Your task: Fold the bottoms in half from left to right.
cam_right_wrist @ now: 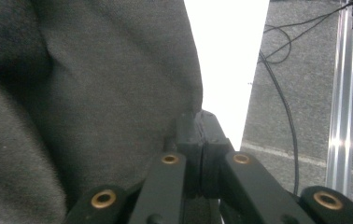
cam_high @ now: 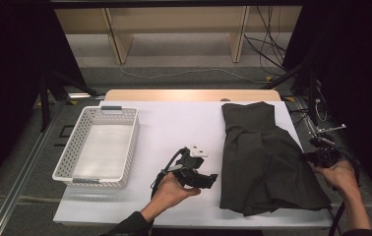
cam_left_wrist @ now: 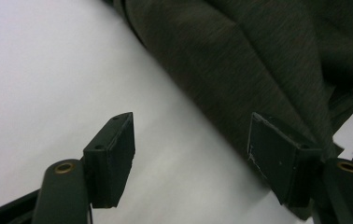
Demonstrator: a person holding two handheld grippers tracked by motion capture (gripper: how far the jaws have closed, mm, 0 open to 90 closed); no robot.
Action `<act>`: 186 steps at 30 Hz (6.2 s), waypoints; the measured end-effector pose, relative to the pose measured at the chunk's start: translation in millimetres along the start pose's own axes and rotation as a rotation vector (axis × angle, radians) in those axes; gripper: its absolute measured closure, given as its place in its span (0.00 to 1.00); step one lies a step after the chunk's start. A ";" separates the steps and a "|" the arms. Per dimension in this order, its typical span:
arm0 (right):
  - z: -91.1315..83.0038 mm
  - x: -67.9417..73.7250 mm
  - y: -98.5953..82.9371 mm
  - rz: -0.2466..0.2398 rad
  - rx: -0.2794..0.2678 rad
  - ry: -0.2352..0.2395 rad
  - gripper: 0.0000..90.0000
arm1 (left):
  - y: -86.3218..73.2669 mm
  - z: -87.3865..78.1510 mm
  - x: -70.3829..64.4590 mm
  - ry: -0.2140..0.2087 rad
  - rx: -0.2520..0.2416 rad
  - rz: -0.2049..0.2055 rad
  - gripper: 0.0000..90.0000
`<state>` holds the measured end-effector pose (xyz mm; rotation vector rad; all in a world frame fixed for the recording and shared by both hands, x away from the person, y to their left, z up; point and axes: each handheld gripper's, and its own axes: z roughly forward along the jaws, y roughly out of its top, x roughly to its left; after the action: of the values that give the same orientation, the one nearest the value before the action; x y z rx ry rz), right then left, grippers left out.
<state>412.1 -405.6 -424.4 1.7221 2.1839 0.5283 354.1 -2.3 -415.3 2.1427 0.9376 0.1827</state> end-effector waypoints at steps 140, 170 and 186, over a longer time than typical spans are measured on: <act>-15.4 139.0 13.6 -0.147 -0.159 0.208 0.66 | -31.3 -49.6 40.6 0.038 -0.002 0.033 0.66; 3.2 142.7 18.3 -0.149 -0.136 0.212 0.67 | -6.8 20.0 -10.3 -0.080 0.045 0.133 0.96; 4.7 135.2 24.9 -0.139 -0.168 0.230 0.49 | -2.2 15.6 -4.2 -0.088 0.029 0.125 0.80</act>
<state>404.6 -268.4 -418.9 1.4738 2.3158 0.8835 356.2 -13.5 -426.9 2.2183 0.7609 0.1361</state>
